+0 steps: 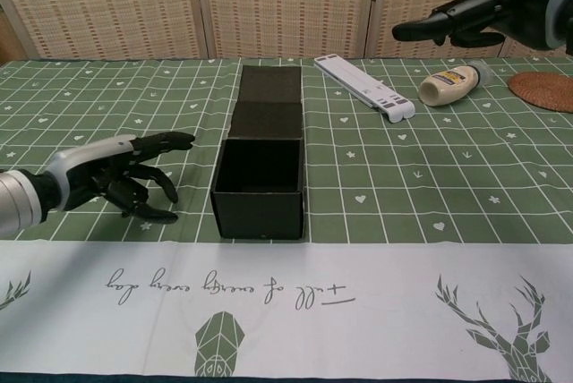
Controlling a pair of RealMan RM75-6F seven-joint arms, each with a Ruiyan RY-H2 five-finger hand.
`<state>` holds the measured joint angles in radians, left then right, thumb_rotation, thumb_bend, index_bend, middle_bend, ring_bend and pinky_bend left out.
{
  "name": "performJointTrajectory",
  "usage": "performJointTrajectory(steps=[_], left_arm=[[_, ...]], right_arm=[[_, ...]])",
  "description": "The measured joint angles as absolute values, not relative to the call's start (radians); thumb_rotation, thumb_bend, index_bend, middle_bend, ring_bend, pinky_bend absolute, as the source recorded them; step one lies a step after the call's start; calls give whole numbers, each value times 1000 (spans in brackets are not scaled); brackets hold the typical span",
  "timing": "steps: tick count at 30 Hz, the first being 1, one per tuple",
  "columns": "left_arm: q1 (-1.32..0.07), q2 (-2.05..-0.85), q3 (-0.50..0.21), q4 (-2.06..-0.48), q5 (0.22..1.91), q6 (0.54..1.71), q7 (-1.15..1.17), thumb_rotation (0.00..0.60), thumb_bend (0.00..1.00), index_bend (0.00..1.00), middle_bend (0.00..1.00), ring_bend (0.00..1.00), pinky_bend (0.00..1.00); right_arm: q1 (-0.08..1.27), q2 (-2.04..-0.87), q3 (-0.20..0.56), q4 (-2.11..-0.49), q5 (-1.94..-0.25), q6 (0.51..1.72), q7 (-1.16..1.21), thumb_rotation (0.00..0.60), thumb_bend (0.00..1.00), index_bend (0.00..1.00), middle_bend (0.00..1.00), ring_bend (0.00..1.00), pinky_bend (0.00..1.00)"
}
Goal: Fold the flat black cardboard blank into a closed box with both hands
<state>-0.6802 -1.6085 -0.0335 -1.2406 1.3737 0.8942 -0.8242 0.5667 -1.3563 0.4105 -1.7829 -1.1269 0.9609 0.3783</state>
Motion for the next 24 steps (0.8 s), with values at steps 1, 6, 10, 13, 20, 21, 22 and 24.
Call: performJointTrajectory(steps=[1, 6, 10, 13, 20, 21, 22, 24], left_arm=[[-684, -1617, -40, -1234, 1370, 884, -829, 600, 63, 0, 0, 406, 762], [-706, -1662, -75, -1208, 1357, 839, -849, 600, 63, 0, 0, 406, 762], [-719, -1690, -102, -1189, 1346, 819, -860, 600, 63, 0, 0, 407, 762], [-726, -1706, -120, -1184, 1340, 807, -879, 600, 63, 0, 0, 437, 762], [-726, -1728, -134, -1185, 1354, 819, -878, 600, 63, 0, 0, 410, 762], [-725, -1732, -136, -1184, 1356, 821, -876, 600, 63, 0, 0, 410, 762], [-725, -1734, -137, -1183, 1357, 821, -874, 600, 63, 0, 0, 410, 762], [-725, -1741, -139, -1181, 1356, 821, -873, 600, 63, 0, 0, 410, 762]], right_arm=[[564, -1357, 406, -1782, -1133, 967, 381, 600, 38, 0, 73, 694, 1000], [554, -1354, 392, -1778, -1147, 984, 398, 600, 38, 0, 83, 694, 1000], [543, -1349, 382, -1774, -1154, 996, 419, 600, 38, 0, 85, 694, 1000], [537, -1348, 376, -1770, -1158, 1003, 434, 600, 38, 0, 85, 694, 1000], [529, -1345, 365, -1761, -1164, 1009, 462, 600, 38, 0, 87, 694, 1000], [528, -1345, 363, -1759, -1164, 1008, 464, 600, 38, 0, 87, 694, 1000], [528, -1345, 361, -1758, -1163, 1007, 468, 600, 38, 0, 87, 694, 1000], [527, -1346, 358, -1756, -1163, 1007, 473, 600, 38, 0, 88, 694, 1000]])
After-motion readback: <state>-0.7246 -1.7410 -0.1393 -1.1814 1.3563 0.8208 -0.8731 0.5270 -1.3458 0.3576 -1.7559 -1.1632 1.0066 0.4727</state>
